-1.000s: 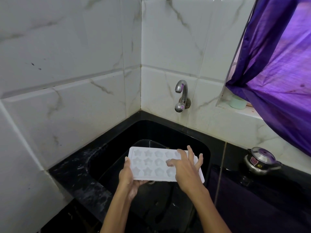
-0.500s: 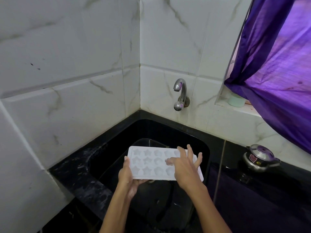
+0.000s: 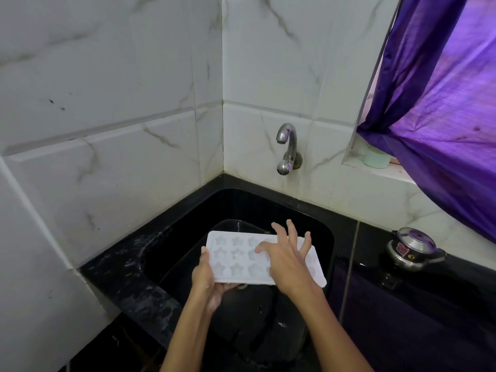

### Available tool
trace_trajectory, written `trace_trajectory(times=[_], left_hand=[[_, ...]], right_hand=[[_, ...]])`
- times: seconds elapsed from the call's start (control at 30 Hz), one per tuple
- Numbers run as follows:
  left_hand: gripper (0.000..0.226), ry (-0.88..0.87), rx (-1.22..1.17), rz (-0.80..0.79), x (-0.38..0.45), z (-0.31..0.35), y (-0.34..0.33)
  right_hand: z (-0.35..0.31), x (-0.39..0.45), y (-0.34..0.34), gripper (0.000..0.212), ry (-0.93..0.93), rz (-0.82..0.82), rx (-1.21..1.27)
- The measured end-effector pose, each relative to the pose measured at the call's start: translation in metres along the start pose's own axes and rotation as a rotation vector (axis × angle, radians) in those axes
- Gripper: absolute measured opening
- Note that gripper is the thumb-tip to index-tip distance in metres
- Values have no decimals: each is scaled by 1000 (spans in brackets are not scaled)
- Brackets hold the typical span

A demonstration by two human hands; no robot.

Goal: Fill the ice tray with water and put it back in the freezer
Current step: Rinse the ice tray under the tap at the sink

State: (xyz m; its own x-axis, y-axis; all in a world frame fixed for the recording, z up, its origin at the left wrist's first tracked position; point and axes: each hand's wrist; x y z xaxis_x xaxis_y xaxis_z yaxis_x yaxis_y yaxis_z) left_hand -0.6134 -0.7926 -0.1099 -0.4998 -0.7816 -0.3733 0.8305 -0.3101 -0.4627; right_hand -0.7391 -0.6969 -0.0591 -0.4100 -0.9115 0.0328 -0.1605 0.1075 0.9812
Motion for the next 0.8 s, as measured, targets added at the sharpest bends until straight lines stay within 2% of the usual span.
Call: trace_trajectory(times=[0.13, 0.27, 0.43, 0.8], left_hand=[[47, -6, -6, -8, 0, 1, 0], [47, 1, 4, -4, 0, 1, -1], [48, -3, 6, 2, 0, 1, -1], [48, 1, 20, 0, -2, 0, -3]], right_hand=[[-6, 3, -1, 79, 26, -63, -40], [-6, 3, -2, 64, 23, -52, -18], [-6, 2, -7, 70, 32, -55, -59], [-6, 5, -8, 66, 12, -50, -59]])
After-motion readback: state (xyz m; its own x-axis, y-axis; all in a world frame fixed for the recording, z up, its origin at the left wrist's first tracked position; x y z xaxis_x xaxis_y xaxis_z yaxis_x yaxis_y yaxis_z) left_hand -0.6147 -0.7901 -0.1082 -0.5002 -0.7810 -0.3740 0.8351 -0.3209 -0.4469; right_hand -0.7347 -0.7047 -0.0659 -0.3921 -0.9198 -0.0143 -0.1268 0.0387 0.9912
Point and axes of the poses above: each hand's wrist, its own x-axis towards the middle knuckle, its own y-axis out of the back of the hand, z = x × y, and after that the axes turned 7 degrees about -z, right-handed
